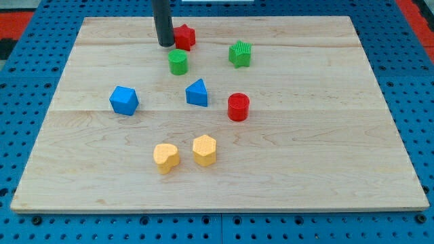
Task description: Push the red star above the green star
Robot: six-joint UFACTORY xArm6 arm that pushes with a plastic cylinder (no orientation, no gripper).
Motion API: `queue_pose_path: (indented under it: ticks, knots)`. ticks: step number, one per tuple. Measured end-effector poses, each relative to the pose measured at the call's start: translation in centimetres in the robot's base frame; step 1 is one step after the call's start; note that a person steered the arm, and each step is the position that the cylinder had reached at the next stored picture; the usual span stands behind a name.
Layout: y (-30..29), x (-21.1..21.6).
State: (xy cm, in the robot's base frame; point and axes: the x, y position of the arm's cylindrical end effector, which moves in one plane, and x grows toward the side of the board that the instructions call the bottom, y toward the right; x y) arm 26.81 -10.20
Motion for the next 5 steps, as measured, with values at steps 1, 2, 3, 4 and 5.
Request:
queue_pose_path:
  ticks: [1, 2, 3, 4, 5]
  knots:
    - [-0.3, -0.2]
    - [-2.0, -0.9]
    - [-1.9, -1.1]
    - [1.1, -1.1]
    - [4.9, -1.1]
